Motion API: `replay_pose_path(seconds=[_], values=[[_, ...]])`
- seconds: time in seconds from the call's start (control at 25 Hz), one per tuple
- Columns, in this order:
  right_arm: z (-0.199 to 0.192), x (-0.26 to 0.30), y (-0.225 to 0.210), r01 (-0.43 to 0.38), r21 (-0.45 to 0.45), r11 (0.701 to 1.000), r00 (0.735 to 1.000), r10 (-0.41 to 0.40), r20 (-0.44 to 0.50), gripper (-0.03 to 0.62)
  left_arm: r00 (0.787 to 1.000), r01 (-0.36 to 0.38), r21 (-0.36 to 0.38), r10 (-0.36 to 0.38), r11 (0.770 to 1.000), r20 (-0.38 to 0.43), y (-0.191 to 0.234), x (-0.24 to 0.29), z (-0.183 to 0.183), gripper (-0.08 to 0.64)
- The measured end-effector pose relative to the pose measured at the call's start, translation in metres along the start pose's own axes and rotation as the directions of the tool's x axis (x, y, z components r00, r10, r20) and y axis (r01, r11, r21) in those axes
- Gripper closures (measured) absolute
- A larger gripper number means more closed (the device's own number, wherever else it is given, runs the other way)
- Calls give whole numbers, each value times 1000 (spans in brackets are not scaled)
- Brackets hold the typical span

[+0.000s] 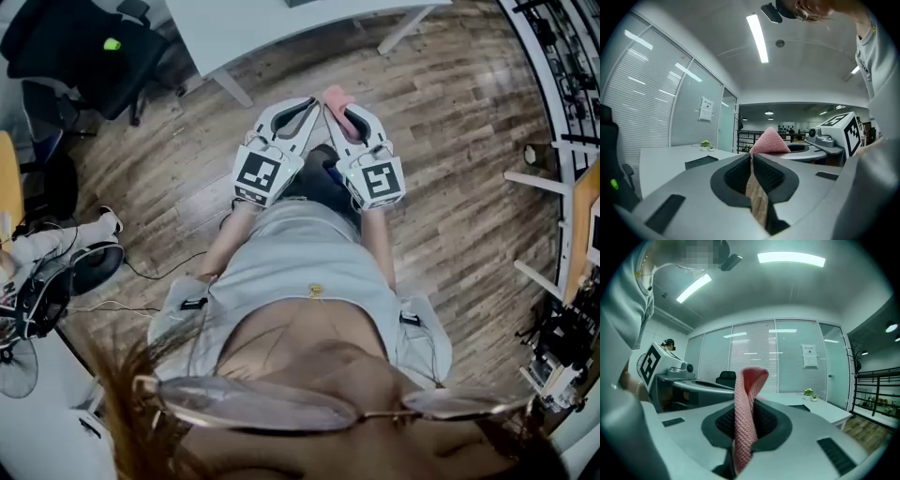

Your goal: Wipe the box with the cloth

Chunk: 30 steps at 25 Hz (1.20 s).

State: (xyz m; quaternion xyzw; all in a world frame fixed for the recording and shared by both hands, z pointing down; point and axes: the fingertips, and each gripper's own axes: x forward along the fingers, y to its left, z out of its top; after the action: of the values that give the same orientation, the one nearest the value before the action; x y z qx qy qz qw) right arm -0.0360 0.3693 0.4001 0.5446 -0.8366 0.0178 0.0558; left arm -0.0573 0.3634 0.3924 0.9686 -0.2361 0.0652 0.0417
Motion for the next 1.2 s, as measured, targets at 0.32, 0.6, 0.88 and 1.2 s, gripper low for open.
replay_pose_path(seconds=[0.32,0.6,0.88,1.2], values=[[2,29,-20,-5,16,1000,1000,5,22,554,1000,-24,7,24,1000,-10,29,19,0,520],[10,76,-55,-35,23,999,999,34,38,554,999,-40,15,40,999,-6,70,55,11,520],[28,120,-101,-67,9,998,996,66,59,554,997,-73,20,73,997,3,110,101,30,520],[35,157,-153,-126,10,992,991,125,53,554,992,-128,2,128,992,-4,142,153,44,520]])
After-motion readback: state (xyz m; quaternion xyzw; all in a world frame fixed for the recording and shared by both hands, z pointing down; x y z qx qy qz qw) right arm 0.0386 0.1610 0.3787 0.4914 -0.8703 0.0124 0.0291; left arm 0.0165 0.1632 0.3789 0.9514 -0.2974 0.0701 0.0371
